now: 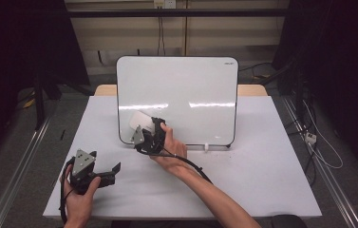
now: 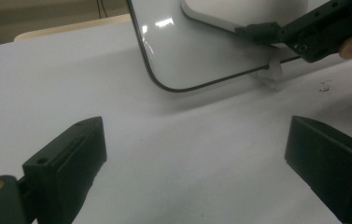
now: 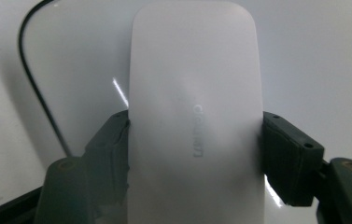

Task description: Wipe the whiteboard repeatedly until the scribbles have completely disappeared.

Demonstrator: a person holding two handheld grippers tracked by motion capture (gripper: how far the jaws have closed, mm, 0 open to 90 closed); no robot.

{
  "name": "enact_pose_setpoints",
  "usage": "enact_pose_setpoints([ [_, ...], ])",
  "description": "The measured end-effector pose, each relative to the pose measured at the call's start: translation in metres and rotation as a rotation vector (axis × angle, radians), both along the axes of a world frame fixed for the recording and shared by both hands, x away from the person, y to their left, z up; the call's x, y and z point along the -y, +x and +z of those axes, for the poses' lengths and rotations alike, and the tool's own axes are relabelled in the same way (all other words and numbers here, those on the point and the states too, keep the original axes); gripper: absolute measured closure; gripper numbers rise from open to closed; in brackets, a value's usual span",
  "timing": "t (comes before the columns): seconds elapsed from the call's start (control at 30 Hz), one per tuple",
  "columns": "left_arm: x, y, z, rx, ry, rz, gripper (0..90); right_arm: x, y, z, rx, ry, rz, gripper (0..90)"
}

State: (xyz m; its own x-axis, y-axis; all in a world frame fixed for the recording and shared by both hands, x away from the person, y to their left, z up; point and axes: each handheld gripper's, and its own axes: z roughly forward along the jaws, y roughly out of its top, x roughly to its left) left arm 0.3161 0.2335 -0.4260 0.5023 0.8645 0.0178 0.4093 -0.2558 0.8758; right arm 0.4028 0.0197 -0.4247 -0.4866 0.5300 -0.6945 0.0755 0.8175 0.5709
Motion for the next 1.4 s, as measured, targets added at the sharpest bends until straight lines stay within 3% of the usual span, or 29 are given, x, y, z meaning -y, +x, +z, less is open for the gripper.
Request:
enact_pose_setpoints([
  [0.27, 0.000, 0.000, 0.000, -0.002, 0.000, 0.004, 5.6, -0.002, -0.007, -0.007, -0.020, -0.077, 0.076, 32.0],
  [0.47, -0.003, 0.000, 0.000, -0.003, -0.004, 0.011, 5.6, 0.003, -0.008, -0.005, -0.029, -0.072, 0.095, 32.0],
  [0.77, -0.005, -0.001, 0.000, 0.003, -0.007, 0.016, 5.7, 0.020, -0.011, -0.007, -0.043, -0.024, 0.058, 32.0],
  [1.07, -0.004, -0.001, 0.000, 0.000, -0.006, 0.017, 5.6, 0.048, -0.010, -0.001, -0.050, 0.035, -0.001, 31.9],
  [1.13, -0.004, -0.001, 0.000, 0.001, -0.006, 0.017, 5.6, 0.056, -0.008, 0.001, -0.045, 0.070, -0.023, 31.9],
  [1.4, -0.004, -0.001, 0.000, 0.001, -0.008, 0.018, 5.6, 0.077, -0.006, 0.006, -0.042, 0.104, -0.067, 31.9],
])
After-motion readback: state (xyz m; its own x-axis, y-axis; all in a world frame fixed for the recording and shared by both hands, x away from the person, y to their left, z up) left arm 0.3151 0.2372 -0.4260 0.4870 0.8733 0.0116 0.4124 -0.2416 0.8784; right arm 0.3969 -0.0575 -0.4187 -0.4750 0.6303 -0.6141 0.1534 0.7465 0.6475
